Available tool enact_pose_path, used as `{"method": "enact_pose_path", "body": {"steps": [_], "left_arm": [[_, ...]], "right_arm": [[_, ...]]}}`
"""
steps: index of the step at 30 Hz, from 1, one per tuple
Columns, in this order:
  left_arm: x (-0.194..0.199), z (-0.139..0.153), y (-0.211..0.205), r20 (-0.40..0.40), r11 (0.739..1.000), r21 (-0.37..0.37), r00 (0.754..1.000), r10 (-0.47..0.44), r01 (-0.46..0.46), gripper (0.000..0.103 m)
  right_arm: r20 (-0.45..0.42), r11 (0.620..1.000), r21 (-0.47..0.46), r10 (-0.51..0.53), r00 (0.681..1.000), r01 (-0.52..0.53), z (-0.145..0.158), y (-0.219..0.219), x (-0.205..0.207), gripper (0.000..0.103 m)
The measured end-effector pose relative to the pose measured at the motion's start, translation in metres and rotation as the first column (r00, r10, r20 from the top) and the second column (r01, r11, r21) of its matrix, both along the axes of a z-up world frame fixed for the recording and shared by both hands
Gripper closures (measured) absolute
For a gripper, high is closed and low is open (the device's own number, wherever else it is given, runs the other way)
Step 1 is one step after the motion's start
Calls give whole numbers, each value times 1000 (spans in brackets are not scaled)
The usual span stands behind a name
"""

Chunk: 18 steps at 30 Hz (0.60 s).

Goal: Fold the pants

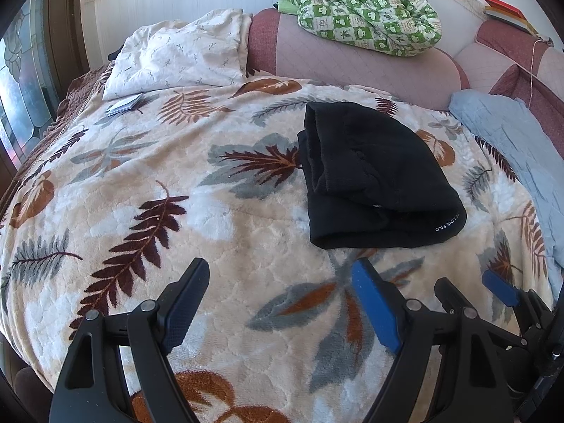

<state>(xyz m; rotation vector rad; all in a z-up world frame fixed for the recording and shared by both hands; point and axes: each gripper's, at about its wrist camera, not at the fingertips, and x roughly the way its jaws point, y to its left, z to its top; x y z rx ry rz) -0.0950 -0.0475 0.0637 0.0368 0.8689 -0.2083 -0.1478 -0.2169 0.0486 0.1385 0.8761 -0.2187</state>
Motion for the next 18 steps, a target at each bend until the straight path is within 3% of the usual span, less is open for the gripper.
{"method": "enact_pose_path", "body": {"steps": [18], "left_arm": [[1, 0, -1, -1, 1000, 0, 1000, -1, 1, 20]], "right_arm": [[-9, 1000, 1, -3, 1000, 3, -3, -1, 2, 21]]}}
